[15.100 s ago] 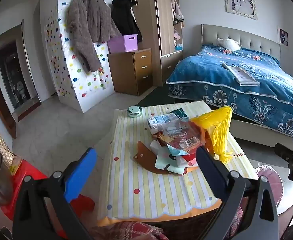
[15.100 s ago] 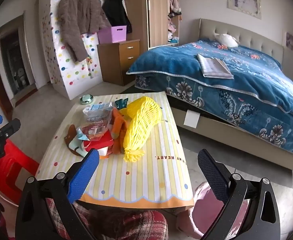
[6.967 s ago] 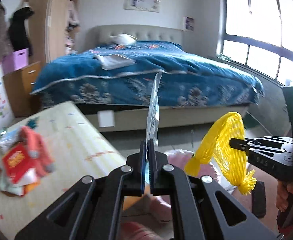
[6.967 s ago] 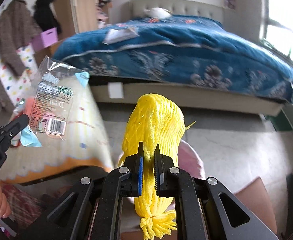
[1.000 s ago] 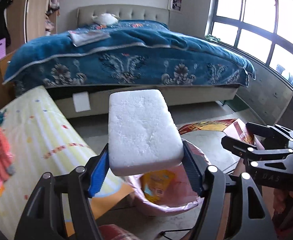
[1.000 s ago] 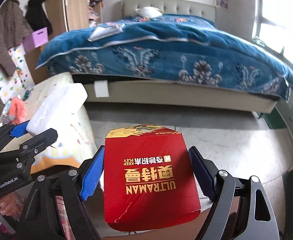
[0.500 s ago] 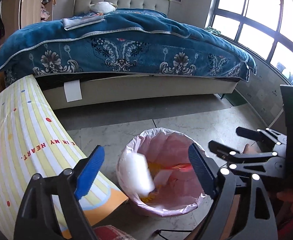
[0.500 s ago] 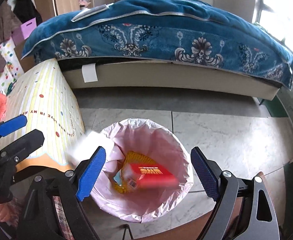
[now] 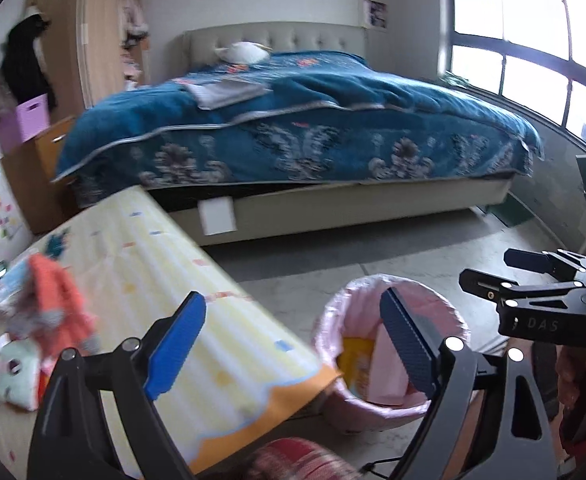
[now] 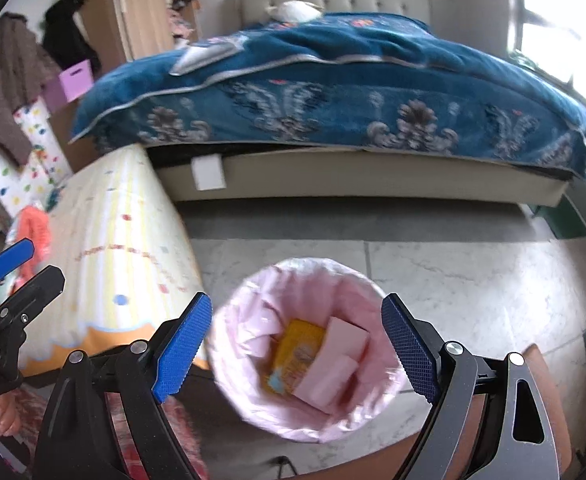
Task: Collect trash
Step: 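Return to the table and grasp the orange glove with the right tool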
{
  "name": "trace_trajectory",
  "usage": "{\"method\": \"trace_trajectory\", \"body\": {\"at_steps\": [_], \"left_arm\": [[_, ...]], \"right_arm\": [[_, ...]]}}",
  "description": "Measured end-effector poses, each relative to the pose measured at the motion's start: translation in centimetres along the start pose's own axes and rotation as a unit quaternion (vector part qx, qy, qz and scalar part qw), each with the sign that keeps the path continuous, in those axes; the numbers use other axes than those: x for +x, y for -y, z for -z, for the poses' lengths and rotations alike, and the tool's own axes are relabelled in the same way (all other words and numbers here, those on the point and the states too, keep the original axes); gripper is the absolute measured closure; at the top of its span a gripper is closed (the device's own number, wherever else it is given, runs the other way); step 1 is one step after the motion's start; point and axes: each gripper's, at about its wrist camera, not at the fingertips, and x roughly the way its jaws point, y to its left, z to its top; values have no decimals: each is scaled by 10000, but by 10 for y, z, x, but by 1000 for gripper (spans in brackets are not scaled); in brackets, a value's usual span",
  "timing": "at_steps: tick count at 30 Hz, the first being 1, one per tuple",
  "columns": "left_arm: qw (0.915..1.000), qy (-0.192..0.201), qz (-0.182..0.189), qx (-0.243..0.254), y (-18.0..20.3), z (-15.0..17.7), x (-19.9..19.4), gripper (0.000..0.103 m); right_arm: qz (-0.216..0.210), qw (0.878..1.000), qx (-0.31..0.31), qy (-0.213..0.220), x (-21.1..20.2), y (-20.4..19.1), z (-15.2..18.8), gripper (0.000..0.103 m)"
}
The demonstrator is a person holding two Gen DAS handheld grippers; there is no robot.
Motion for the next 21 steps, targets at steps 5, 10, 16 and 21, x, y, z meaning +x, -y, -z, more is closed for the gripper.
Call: {"method": "trace_trajectory", "body": {"at_steps": [5, 10, 16, 21], "left_arm": [[9979, 134, -564, -297, -47, 11, -32, 16], [9913, 215, -1104, -689, -101, 28, -68, 16], [9784, 208, -1767, -1056, -155, 50, -98, 10], [9668, 172, -2168, -1343, -199, 73, -119, 10]], "right_arm": [[-411, 9981, -447, 44, -6, -52, -4, 18], [-723, 9939, -831, 64, -9, -102, -5, 18], [-1082, 9852, -1332, 46, -11, -170, -4, 21], [-1343, 9759, -1719, 28, -9, -223, -3, 28]]}}
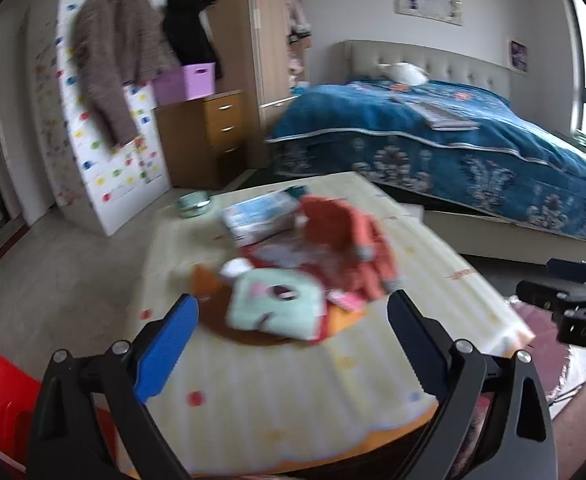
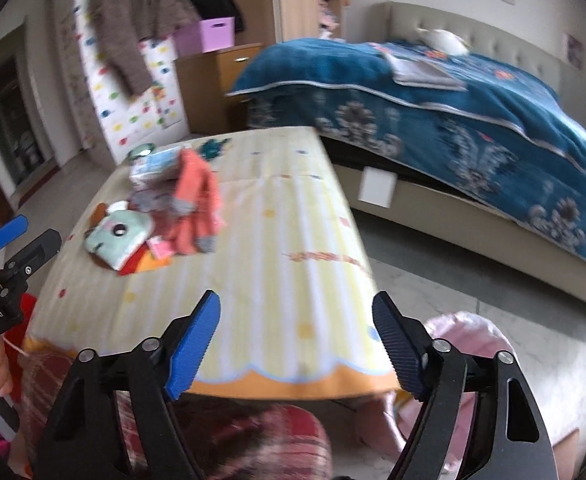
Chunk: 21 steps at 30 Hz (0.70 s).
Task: Collect trash
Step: 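Return to the table and grasp the orange glove with the right tool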
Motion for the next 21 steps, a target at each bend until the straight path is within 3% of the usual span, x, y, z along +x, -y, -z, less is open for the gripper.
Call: {"method": "trace_trajectory", "body": {"at_steps": [8, 15, 21], "left_arm": [[9975, -165, -393, -557, -65, 8, 14, 10], [9969, -251, -435, -607, -76, 2, 35, 10], [9962, -406, -404, -656, -79, 3, 54, 10]], "right_arm": [[-334, 9982, -479, 96, 33, -52, -37, 33], [-448, 9963, -728, 46, 87, -81, -80, 33], [-507, 9964, -631, -241, 140, -88, -102, 33]]}}
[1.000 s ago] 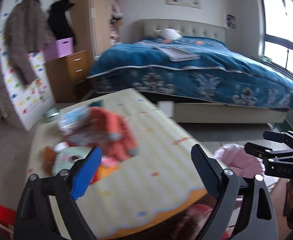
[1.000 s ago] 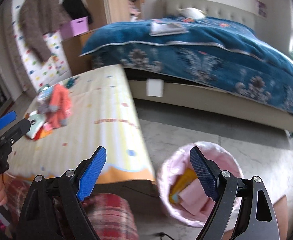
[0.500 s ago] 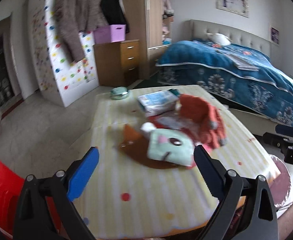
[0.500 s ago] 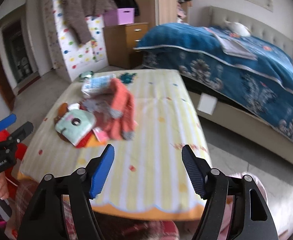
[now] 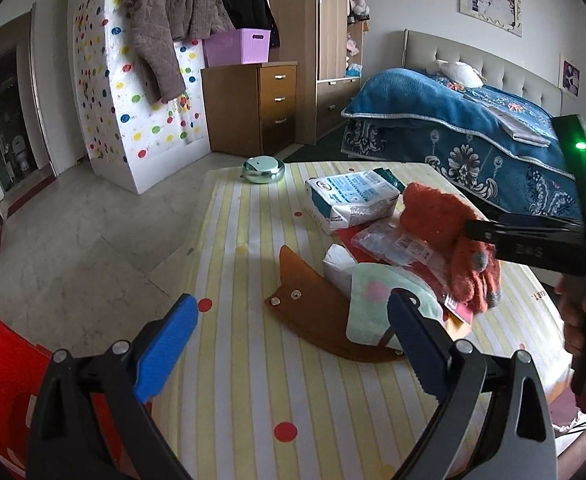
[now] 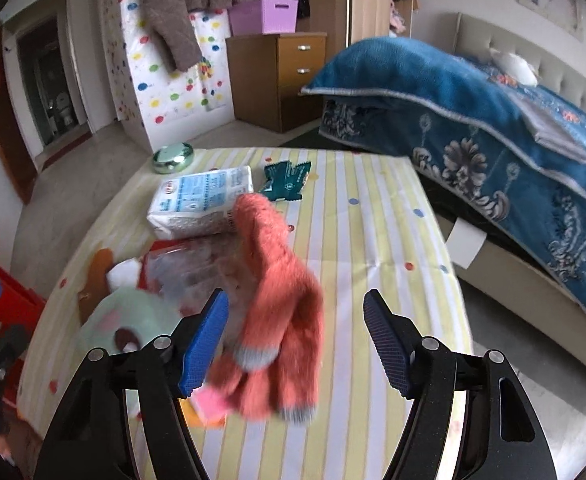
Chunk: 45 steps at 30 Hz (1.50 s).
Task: Collect trash
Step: 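Return to the table and grasp the orange glove with the right tool, then grasp the clear plastic packet with the left tool while right holds glove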
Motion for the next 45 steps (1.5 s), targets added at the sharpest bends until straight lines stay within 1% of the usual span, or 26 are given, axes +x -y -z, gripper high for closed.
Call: {"method": "trace_trajectory", "body": {"at_steps": [1, 2, 3, 4, 5, 6, 7, 8, 12, 14, 15, 18, 23, 27, 31, 35, 37, 40, 42, 45], "left_arm": [[10000, -2, 7, -4, 0, -1, 1, 10], [10000, -1, 23, -7, 0, -1, 2, 10], [10000, -11, 29, -4, 1, -2, 3, 10], [10000, -28, 24, 6, 2, -2, 4, 10], [10000, -32, 16, 20, 3, -2, 3, 10], [10000, -26, 17, 31, 3, -2, 3, 10], [10000, -16, 22, 42, 4, -2, 2, 10], [10000, -12, 35, 51, 5, -1, 0, 10], [9998, -21, 167, 105, 14, 5, -6, 10], [9995, -26, 259, 203, 23, 9, -8, 10], [9992, -38, 279, 277, 28, 12, -8, 10], [9984, -105, 294, 467, 42, 19, -5, 10], [9973, -208, 425, 553, 61, 23, -2, 10], [9961, -234, 601, 602, 79, 24, -2, 10], [9938, -182, 753, 795, 105, 25, -3, 12], [9906, -369, 960, 897, 135, 26, 7, 12], [9894, -460, 957, 991, 148, 27, 13, 12], [9886, -636, 811, 1096, 165, 28, 28, 12], [9890, -779, 769, 1000, 168, 27, 40, 10], [9910, -886, 582, 812, 168, 23, 55, 7]], "right_arm": [[8, 10000, 3, -36, 4, 1, -2, 36], [20, 10000, 3, -80, 9, 1, -3, 44], [8, 9999, 1, -136, 14, 1, -4, 47], [-47, 9998, -4, -197, 18, 1, -5, 55], [-63, 9997, -12, -219, 19, 2, -5, 67], [-32, 9999, -24, -152, 13, 1, -5, 73], [-36, 9999, -13, -109, 9, 2, -4, 89], [-41, 10000, 9, -57, 5, 3, -3, 90], [189, 9993, 228, 239, -31, 12, 2, 91], [282, 9986, 341, 300, -43, 18, 5, 91], [360, 9976, 449, 385, -56, 24, 10, 91], [436, 9964, 548, 475, -72, 35, 15, 91], [559, 9940, 726, 596, -99, 55, 26, 91], [654, 9924, 868, 582, -109, 67, 41, 91], [660, 9908, 1079, 472, -113, 84, 58, 91], [736, 9886, 1247, 414, -114, 99, 71, 91], [762, 9875, 1320, 402, -115, 106, 75, 90], [791, 9868, 1355, 395, -116, 114, 82, 90], [804, 9865, 1369, 394, -116, 119, 85, 90], [801, 9865, 1379, 367, -115, 125, 89, 90]]}}
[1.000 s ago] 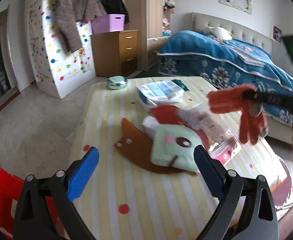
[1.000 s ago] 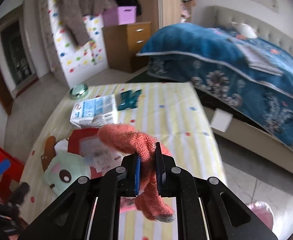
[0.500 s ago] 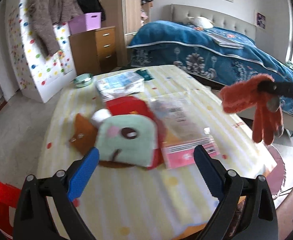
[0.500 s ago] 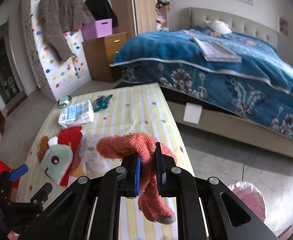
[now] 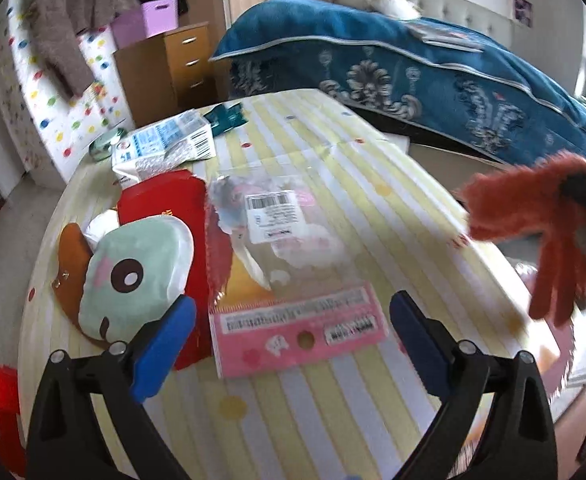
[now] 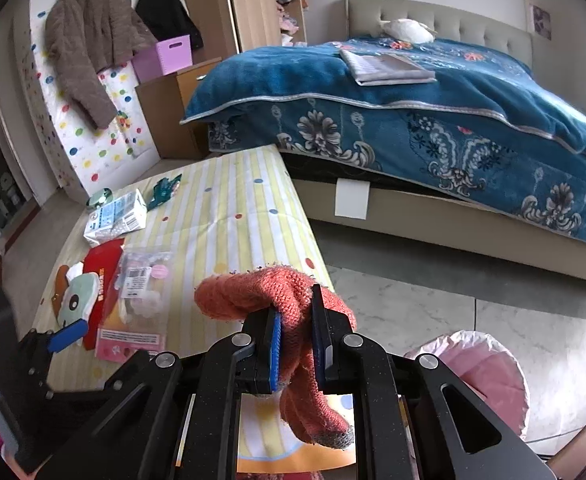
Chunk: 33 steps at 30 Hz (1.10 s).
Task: Collect trash
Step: 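Grasp the clear plastic packet with the left tool while right holds glove, then carry glove and packet over the wastebasket and open both tools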
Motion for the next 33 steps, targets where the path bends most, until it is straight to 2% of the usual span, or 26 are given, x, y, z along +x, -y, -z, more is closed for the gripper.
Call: {"method": "trace_trajectory", "body": {"at_steps": [3, 8, 13, 15, 16, 17, 18, 20, 21, 22, 23, 25, 28, 33], "left_arm": [[9998, -155, -44, -115, -1, -5, 12, 7], [9995, -226, -228, 81, 11, -13, 25, 7], [9996, -248, -144, -75, 15, -19, 32, 8], [9997, -187, -101, -90, 15, -19, 32, 15], [9998, -169, -62, -80, 15, -19, 30, 25], [9998, -160, 22, -64, 16, -18, 27, 40], [9999, -153, 26, -39, 16, -19, 26, 45], [9998, -136, 153, 21, 15, -16, 21, 67], [9996, -128, 263, 2, 13, -13, 18, 73], [9993, -133, 338, -34, 10, -12, 16, 86], [9988, -150, 448, -105, 6, -9, 13, 95], [9976, -103, 649, -229, -1, -4, 5, 99], [9958, 218, 851, -254, -6, 2, -17, 99], [9865, 722, 1421, -371, -7, 3, -66, 99]], "right_arm": [[-24, 10000, -6, -49, 3, 3, 1, 90], [-53, 10000, -49, -65, 5, 1, 2, 89], [-49, 9999, -75, -95, 4, 1, 7, 89], [-46, 9999, -73, -109, 4, 2, 8, 89], [-46, 9999, -70, -111, 3, 2, 8, 89], [-46, 9999, -66, -114, 2, 3, 9, 89], [-45, 9999, -58, -114, 1, 4, 10, 89], [-50, 9999, -29, -103, -1, 6, 11, 89], [-54, 10000, -18, -79, -4, 8, 13, 89], [-52, 10000, -20, -63, -6, 8, 14, 89], [-54, 10000, -22, -56, -7, 9, 14, 89], [-56, 10000, -11, -23, -11, 11, 16, 89], [-46, 10000, 32, 45, -20, 16, 19, 89], [-14, 9998, 123, 140, -37, 24, 24, 89]]}}
